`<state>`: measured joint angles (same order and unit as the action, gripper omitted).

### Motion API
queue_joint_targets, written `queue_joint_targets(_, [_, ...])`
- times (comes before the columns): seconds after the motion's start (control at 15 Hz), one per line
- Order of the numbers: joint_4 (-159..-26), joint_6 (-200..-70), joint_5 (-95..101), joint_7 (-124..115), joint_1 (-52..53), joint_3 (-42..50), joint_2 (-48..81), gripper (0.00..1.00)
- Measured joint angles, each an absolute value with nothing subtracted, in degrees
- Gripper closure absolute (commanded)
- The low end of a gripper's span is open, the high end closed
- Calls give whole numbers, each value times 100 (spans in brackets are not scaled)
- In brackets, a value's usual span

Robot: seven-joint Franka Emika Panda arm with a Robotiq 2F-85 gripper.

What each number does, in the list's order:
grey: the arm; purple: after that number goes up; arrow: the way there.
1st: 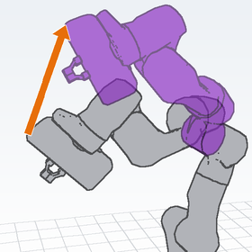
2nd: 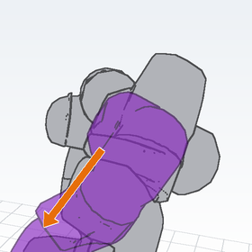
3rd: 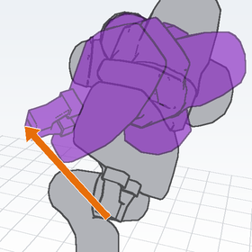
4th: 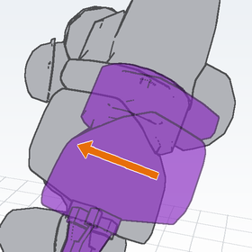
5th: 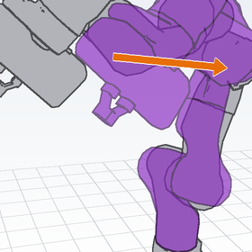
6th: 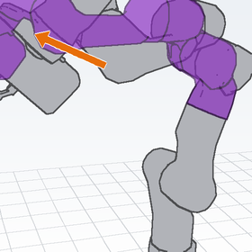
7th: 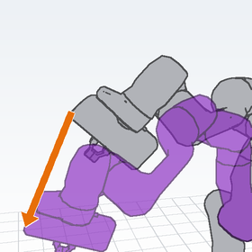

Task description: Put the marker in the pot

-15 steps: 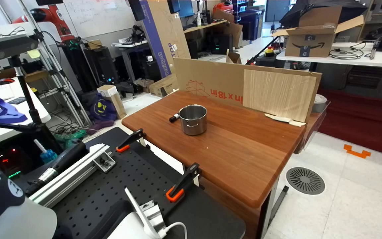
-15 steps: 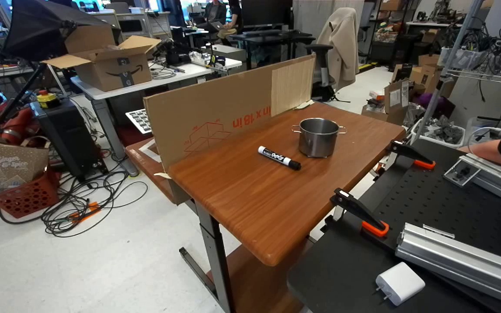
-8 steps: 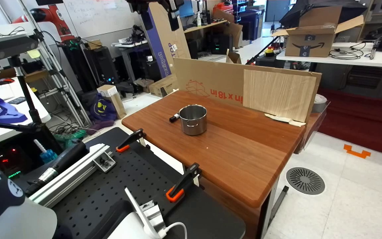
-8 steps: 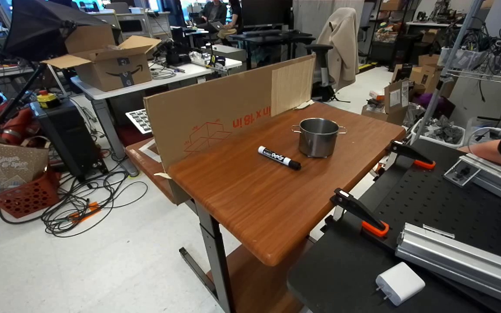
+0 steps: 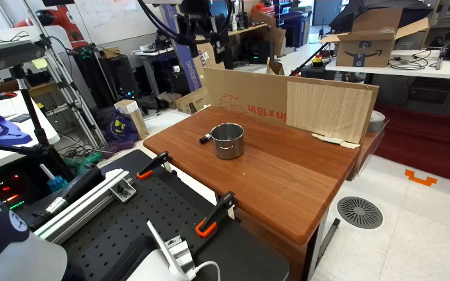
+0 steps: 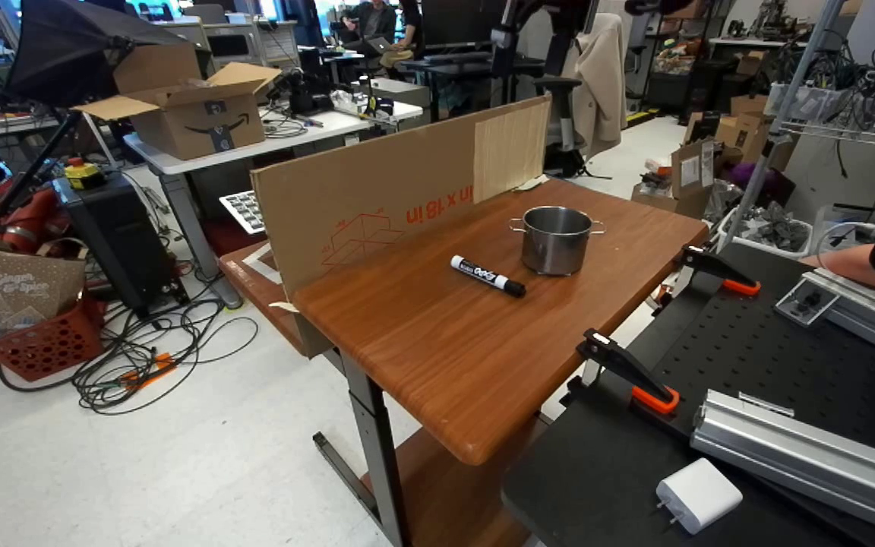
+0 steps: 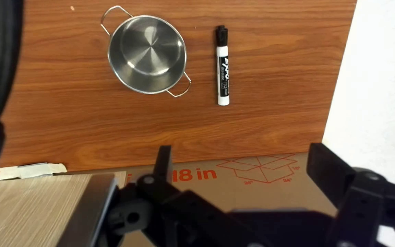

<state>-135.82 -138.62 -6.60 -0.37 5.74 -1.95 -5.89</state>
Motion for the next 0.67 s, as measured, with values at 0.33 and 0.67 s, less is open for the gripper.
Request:
queue_joint_targets(0.33, [-12991, -14000, -660, -366, 574, -258, 447, 0])
queue_joint_targets(0.67, [-12456, -14108, -657, -643, 611, -385, 1436, 0])
